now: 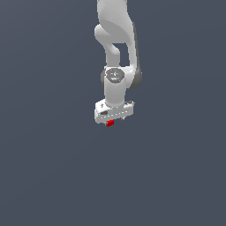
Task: Pick up the red cube and move it to a goal position.
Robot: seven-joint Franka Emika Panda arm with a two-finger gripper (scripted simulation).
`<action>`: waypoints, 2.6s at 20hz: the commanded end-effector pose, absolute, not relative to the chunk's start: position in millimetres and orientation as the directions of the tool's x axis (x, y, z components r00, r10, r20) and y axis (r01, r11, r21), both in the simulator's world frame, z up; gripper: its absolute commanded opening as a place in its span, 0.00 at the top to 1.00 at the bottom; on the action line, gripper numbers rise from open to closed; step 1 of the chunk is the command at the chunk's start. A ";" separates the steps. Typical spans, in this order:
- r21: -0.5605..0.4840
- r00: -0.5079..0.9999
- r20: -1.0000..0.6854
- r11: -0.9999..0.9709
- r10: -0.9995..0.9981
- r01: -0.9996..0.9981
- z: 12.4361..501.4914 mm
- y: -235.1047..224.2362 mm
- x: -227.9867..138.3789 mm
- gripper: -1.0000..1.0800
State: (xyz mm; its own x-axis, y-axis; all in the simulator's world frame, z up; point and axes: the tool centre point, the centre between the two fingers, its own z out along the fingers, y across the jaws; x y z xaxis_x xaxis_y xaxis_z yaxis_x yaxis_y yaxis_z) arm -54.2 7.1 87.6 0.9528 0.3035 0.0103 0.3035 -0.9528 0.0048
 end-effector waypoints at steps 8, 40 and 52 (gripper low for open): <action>0.000 0.892 0.003 -0.892 0.451 0.451 35.4 -14.8 -88.8 0.04; 0.000 0.872 0.000 -0.872 0.490 0.490 30.6 -27.6 -83.8 1.00; -0.001 0.872 0.000 -0.872 0.490 0.490 81.1 -47.6 -21.9 1.00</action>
